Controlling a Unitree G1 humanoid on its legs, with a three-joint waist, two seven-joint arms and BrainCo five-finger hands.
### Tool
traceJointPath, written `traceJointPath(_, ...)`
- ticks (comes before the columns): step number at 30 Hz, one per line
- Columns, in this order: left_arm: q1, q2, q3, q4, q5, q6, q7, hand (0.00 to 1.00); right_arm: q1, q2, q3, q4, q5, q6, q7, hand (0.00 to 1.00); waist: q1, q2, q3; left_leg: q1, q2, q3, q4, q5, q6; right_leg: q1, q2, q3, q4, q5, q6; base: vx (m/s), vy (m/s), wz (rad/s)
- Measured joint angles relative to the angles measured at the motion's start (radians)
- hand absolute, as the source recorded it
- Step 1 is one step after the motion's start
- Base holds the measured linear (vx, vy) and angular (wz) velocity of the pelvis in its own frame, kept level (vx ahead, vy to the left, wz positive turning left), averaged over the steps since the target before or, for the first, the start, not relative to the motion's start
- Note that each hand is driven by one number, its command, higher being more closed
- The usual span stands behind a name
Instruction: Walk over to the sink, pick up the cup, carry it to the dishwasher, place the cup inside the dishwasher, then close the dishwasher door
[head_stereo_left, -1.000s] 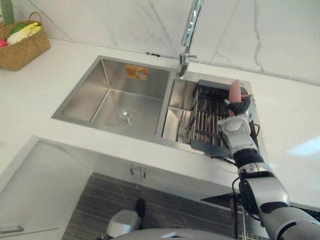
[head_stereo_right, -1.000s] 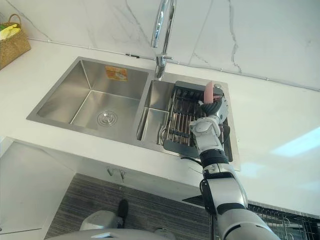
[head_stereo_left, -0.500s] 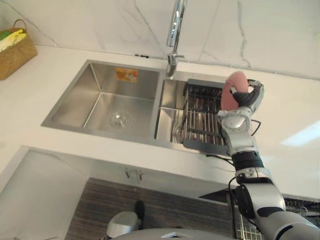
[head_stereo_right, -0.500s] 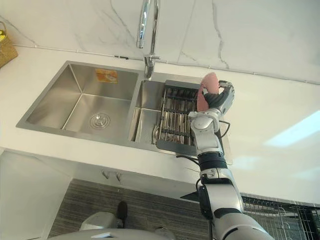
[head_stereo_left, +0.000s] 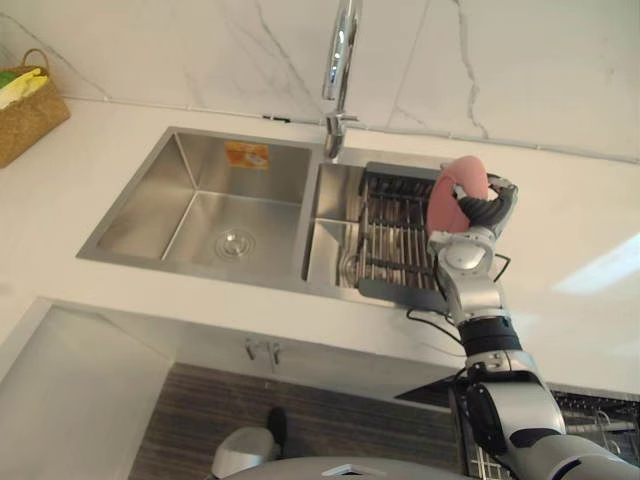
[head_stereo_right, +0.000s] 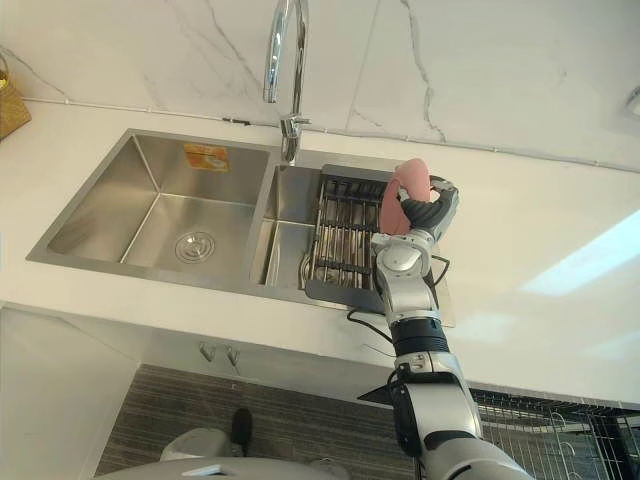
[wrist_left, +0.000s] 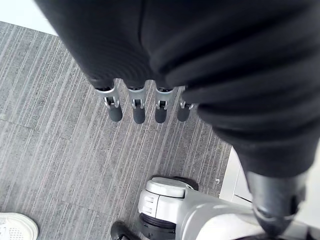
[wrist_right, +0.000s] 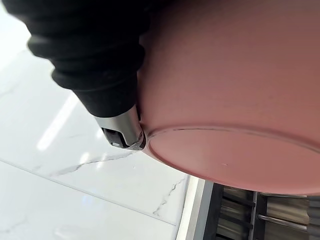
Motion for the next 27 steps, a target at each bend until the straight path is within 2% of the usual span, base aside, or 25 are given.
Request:
traceJointPath(3, 0.0, 0.0, 0.003, 0.0, 0.0, 0.0, 0.0, 0.0, 0.0, 0.001, 0.0, 0.0, 0.0, -0.023, -0.013, 1.0, 0.0, 0.0, 0.0, 0.0, 0.0, -0.002, 0.0, 0.0, 0.0, 0.001, 0.0, -0.001, 0.0, 0.0, 0.0, 0.0, 0.0, 0.0)
traceJointPath(7, 0.001, 0.0, 0.012, 0.0, 0.001, -0.002, 0.0, 0.0, -0.002, 0.019, -0.002, -0.01, 0.003, -0.037, -0.073, 1.0, 0.0, -0.001, -0.003, 0.0, 0.0, -0.002, 0.0, 0.001, 0.001, 0.001, 0.0, -0.001, 0.0, 0.0, 0.0, 0.0, 0.0, 0.0)
traceJointPath(12, 0.001, 0.0, 0.02, 0.0, 0.001, -0.003, 0.0, 0.0, -0.003, 0.035, -0.004, -0.156, 0.021, -0.047, -0.114, 1.0, -0.004, -0.004, -0.014, -0.001, 0.007, 0.016, 0.0, 0.005, 0.008, -0.007, 0.006, 0.026, -0.007, 0.007, -0.007, 0.0, -0.004, -0.09)
traceJointPath(18, 0.001, 0.002, 0.021, 0.009, 0.003, -0.003, 0.001, 0.0, -0.003, 0.029, -0.042, -0.313, 0.024, -0.058, -0.118, 1.0, -0.01, -0.015, -0.045, -0.003, 0.027, 0.06, 0.0, -0.005, 0.003, -0.024, 0.024, 0.072, -0.02, 0.021, -0.021, -0.02, -0.021, -0.25)
traceJointPath(21, 0.006, 0.002, 0.021, 0.031, 0.004, -0.002, 0.001, 0.0, -0.002, 0.023, -0.063, -0.379, 0.027, -0.058, -0.118, 1.0, -0.024, -0.017, -0.062, 0.001, 0.039, 0.091, 0.0, -0.011, 0.003, -0.039, 0.032, 0.107, -0.019, 0.025, -0.028, -0.02, -0.005, -0.33)
traceJointPath(27, 0.009, 0.011, 0.021, 0.058, 0.011, 0.002, 0.009, 0.0, 0.067, -0.049, -0.109, -0.48, 0.029, -0.049, -0.114, 1.0, -0.056, -0.031, -0.093, 0.021, 0.059, 0.181, 0.0, -0.025, -0.003, -0.071, 0.045, 0.2, -0.021, 0.035, -0.04, -0.01, 0.01, -0.46)
